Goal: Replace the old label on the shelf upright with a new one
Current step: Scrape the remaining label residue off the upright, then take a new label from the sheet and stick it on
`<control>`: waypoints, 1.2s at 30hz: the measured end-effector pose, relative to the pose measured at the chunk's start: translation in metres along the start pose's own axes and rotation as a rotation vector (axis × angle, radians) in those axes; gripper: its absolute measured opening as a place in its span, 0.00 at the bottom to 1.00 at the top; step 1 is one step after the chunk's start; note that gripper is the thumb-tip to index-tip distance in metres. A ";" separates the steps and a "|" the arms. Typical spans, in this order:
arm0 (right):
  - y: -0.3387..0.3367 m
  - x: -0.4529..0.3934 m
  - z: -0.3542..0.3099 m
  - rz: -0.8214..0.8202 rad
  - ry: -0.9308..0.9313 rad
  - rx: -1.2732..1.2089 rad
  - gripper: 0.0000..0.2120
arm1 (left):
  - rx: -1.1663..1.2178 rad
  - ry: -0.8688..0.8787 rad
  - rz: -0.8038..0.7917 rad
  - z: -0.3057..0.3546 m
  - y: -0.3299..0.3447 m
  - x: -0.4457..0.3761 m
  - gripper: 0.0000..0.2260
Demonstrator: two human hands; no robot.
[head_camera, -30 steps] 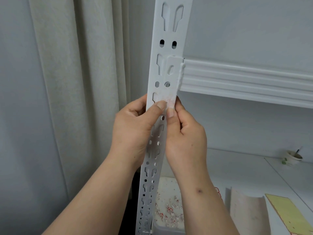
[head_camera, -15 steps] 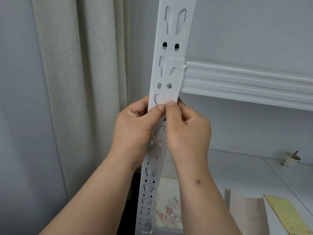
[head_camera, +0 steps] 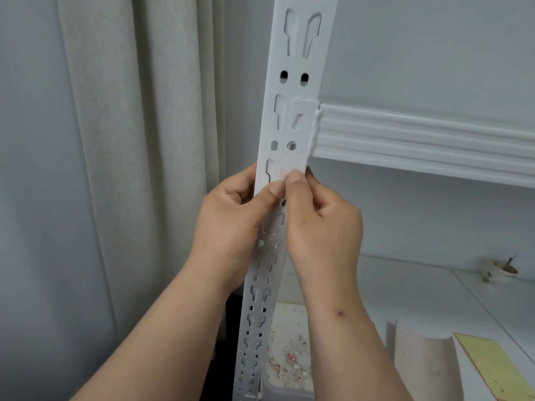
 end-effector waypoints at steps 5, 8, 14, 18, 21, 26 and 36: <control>-0.001 -0.002 -0.001 0.002 -0.006 0.029 0.17 | 0.007 -0.003 -0.002 0.000 0.001 0.001 0.13; -0.002 -0.001 0.002 -0.013 -0.020 0.031 0.11 | -0.011 -0.002 0.006 0.001 0.001 0.001 0.13; 0.001 0.000 0.002 0.007 -0.001 -0.006 0.11 | -0.037 0.006 0.020 0.002 0.001 0.001 0.12; 0.001 0.001 0.000 -0.007 -0.003 -0.022 0.11 | -0.046 0.004 0.033 0.002 0.001 0.002 0.12; -0.001 0.002 0.001 -0.058 0.010 0.001 0.15 | -0.068 0.007 0.023 0.002 0.001 0.003 0.13; -0.017 0.023 0.022 0.082 0.147 -0.168 0.16 | -0.012 0.029 0.195 -0.004 -0.010 0.016 0.20; -0.036 0.055 0.074 -0.072 0.202 -0.045 0.12 | -0.320 0.036 0.416 -0.039 -0.032 0.074 0.12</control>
Point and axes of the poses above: each hand's wrist, its own x-axis away from the middle knuckle, its own y-axis out of the palm, z = x × y, the point moved 2 cm from there along -x, towards the middle knuckle, and after that the axes turned 9 degrees about z, right-handed, at the moved point
